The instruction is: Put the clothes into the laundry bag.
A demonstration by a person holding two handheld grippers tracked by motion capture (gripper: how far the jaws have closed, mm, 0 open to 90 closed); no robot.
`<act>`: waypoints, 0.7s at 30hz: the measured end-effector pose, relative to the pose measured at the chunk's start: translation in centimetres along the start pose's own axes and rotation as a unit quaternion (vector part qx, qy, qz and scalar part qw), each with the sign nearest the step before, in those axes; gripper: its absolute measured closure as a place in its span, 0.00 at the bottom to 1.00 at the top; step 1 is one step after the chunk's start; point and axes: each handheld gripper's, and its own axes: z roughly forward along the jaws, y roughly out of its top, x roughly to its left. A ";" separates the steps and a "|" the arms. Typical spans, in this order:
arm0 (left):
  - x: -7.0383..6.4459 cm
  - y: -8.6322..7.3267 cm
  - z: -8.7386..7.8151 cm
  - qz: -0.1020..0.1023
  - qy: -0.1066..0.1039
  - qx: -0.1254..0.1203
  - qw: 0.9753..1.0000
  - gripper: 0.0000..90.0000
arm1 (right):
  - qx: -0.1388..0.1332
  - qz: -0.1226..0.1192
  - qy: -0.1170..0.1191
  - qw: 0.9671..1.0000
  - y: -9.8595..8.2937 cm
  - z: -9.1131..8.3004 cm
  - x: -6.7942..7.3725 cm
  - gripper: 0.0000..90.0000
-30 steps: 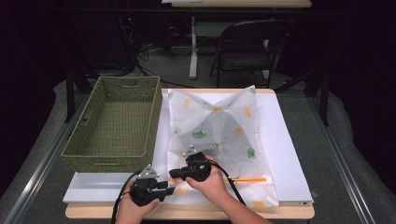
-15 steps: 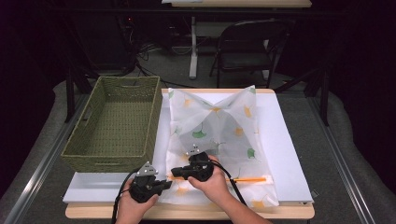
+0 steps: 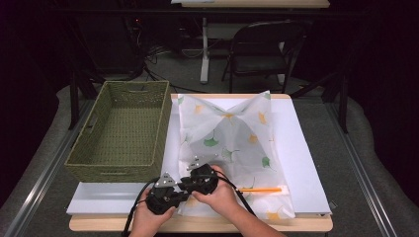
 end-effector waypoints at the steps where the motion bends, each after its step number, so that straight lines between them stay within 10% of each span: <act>1: 0.0 0.0 0.0 0.003 0.000 0.001 1.000 0.99 | 0.003 -0.001 -0.002 1.000 0.0 0.0 0.0 0.89; 21: 0.5 -0.4 -0.5 -0.009 0.006 -0.003 1.000 0.99 | -0.033 0.046 0.036 0.998 -0.5 -2.2 -0.6 1.00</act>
